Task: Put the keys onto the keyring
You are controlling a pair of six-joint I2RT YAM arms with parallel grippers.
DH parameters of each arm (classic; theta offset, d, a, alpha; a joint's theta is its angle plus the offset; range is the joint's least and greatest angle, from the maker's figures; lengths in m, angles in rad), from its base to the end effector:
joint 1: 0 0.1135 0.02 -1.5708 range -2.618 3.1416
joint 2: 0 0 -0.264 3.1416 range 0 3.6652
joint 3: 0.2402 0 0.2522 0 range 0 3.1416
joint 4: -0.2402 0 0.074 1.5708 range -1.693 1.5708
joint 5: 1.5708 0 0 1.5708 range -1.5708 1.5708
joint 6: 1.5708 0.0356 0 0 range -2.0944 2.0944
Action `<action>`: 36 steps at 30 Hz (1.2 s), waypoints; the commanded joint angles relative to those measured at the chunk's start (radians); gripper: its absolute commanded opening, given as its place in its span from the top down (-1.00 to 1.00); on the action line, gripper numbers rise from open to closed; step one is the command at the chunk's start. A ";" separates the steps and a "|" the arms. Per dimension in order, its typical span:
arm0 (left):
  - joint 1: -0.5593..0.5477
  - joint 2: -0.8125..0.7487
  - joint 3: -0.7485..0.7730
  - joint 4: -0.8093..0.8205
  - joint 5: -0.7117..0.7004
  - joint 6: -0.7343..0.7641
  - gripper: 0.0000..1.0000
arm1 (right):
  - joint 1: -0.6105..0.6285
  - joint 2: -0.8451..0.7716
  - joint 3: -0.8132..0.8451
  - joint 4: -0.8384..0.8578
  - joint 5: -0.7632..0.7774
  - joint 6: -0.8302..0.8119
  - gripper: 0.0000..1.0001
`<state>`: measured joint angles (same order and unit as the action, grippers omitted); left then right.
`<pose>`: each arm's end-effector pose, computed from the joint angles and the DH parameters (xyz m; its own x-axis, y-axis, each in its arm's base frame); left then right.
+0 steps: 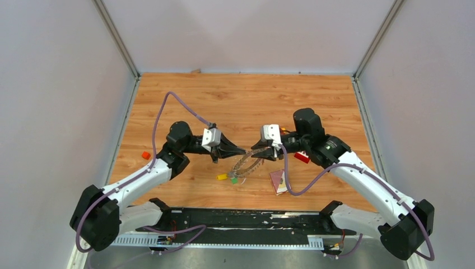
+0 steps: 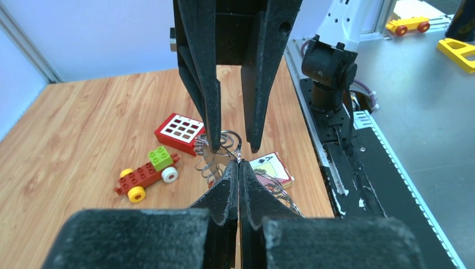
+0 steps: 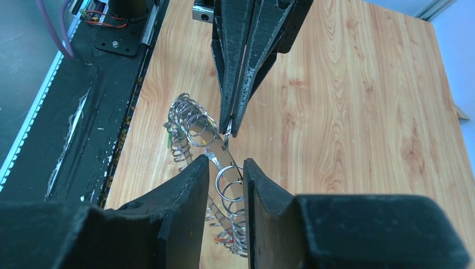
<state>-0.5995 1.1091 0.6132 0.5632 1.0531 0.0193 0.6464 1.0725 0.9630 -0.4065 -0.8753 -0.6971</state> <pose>0.1789 -0.1597 0.2922 0.0747 -0.0395 -0.9964 0.9938 -0.0799 0.0777 0.1656 0.1592 0.3305 0.2880 -0.2980 -0.9101 -0.9575 -0.1070 -0.2680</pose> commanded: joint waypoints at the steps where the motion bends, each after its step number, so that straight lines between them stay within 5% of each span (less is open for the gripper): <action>1: 0.006 0.003 -0.014 0.210 -0.016 -0.114 1.00 | -0.001 0.007 0.027 0.055 -0.022 0.040 0.43; 21: 0.002 0.055 -0.061 0.337 -0.064 -0.190 1.00 | 0.024 0.030 0.028 0.082 -0.014 0.063 0.61; 27: 0.001 0.053 -0.060 0.328 -0.068 -0.179 1.00 | 0.026 0.030 0.023 0.084 -0.001 0.058 0.98; 33: 0.001 0.032 -0.054 0.216 -0.066 -0.058 0.97 | 0.027 0.028 0.034 0.064 0.049 0.045 1.00; 36: 0.001 0.013 -0.005 0.043 -0.063 0.089 0.71 | 0.034 0.055 0.064 -0.008 0.046 0.025 1.00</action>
<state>-0.5999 1.1633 0.5495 0.7738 0.9951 -0.0853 0.6682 1.1030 0.9634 -0.3626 -0.8356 -0.6487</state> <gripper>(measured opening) 0.080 0.019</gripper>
